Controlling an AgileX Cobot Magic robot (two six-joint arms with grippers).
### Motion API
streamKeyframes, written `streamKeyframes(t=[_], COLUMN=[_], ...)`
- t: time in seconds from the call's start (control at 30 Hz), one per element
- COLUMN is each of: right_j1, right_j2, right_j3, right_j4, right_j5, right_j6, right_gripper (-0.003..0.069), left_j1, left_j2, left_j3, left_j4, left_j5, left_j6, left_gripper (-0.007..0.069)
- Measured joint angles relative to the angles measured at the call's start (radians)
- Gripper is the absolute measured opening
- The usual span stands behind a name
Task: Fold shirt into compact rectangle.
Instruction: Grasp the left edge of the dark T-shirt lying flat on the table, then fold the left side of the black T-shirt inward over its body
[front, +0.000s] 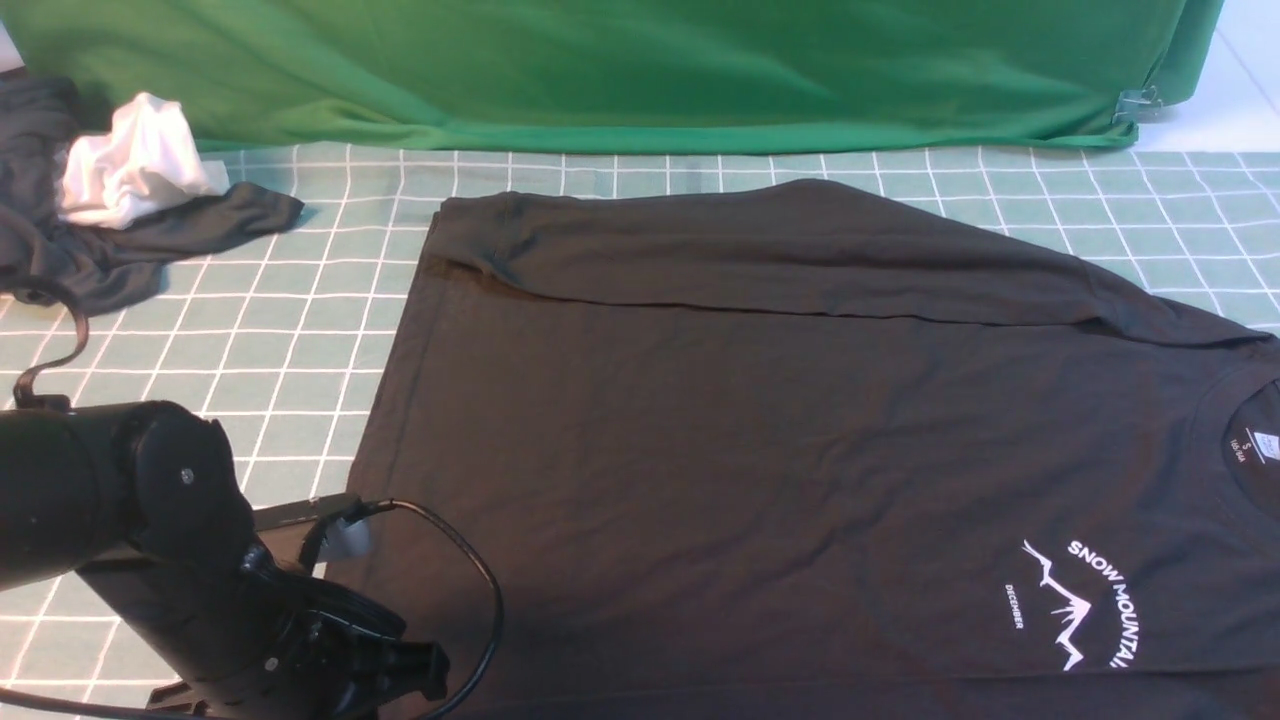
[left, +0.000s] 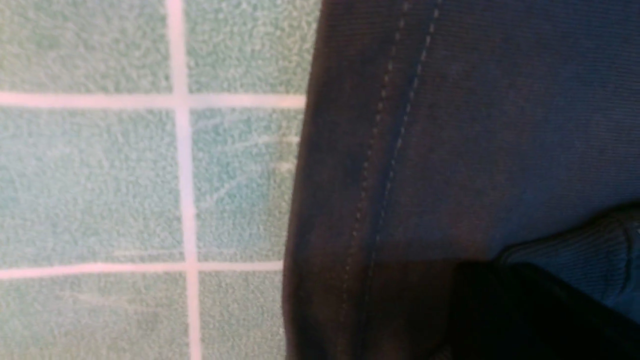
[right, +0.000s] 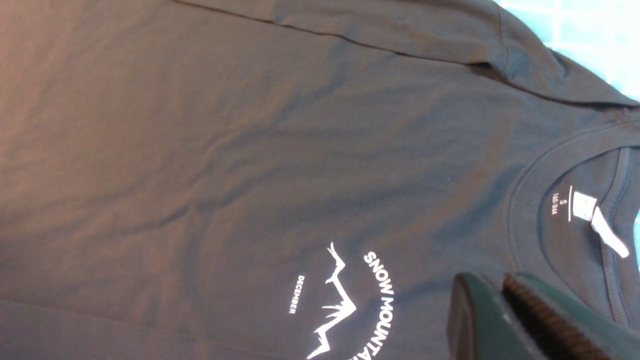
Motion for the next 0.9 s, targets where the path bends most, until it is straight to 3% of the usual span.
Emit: streamKeyframes(t=[0.33, 0.53, 0.9], right_j1=[0.0, 0.0, 0.0], right_j2=[0.0, 0.0, 0.0], right_j3=[0.0, 0.0, 0.0], right_j4=[0.0, 0.0, 0.0], right_j5=[0.0, 0.001, 0.001], right_j6=[0.0, 0.002, 0.003], right_gripper=[0.0078, 0.0081, 0.01], left_j1=[0.0, 0.0, 0.0], left_j2=[-0.157, -0.251, -0.146], left_j3=[-0.045, -0.178, -0.406], left_j4=[0.006, 0.079, 0.218], left_j5=[0.022, 0.04, -0.007], left_j6=[-0.027, -0.097, -0.186], left_gripper=[0.0011, 0.0011, 0.0011])
